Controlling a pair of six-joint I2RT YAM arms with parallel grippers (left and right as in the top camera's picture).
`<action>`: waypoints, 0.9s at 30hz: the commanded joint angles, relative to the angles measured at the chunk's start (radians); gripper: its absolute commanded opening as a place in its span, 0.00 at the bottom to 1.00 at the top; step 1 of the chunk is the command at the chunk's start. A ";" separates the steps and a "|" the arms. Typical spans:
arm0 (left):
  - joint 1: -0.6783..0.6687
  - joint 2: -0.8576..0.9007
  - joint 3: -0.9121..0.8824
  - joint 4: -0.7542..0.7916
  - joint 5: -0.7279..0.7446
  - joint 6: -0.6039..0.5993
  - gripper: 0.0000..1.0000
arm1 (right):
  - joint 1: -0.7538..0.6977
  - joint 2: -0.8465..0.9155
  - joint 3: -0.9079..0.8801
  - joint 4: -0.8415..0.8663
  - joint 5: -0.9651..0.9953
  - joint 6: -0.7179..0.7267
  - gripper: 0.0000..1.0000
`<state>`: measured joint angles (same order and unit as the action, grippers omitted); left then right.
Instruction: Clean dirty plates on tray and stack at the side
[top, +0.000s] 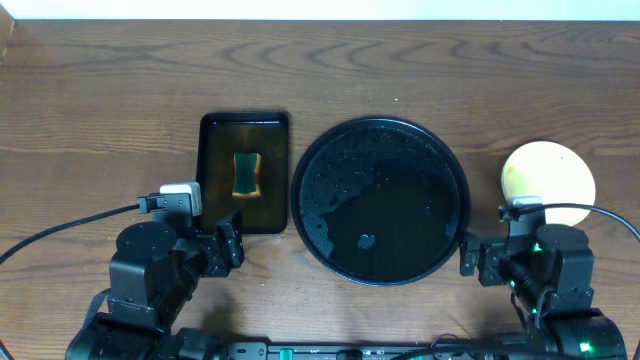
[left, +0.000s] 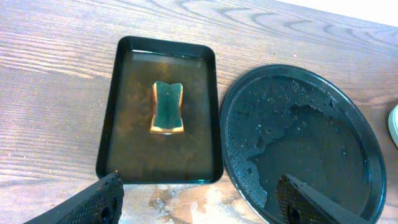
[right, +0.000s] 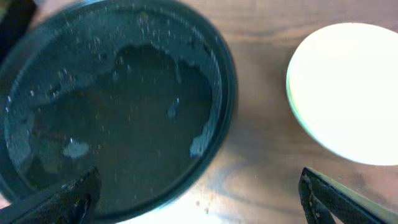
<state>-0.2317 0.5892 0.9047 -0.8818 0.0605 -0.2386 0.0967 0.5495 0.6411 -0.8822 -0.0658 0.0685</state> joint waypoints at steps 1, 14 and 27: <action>-0.001 -0.003 -0.009 0.001 -0.013 0.009 0.79 | 0.006 -0.025 -0.009 -0.051 0.009 0.013 0.99; -0.001 -0.003 -0.009 0.001 -0.013 0.009 0.79 | -0.013 -0.521 -0.478 0.695 0.006 -0.092 0.99; -0.001 -0.003 -0.009 0.001 -0.013 0.009 0.79 | -0.026 -0.544 -0.636 0.809 0.039 -0.130 0.99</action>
<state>-0.2317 0.5888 0.9028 -0.8822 0.0605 -0.2386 0.0814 0.0116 0.0067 -0.0677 -0.0422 -0.0414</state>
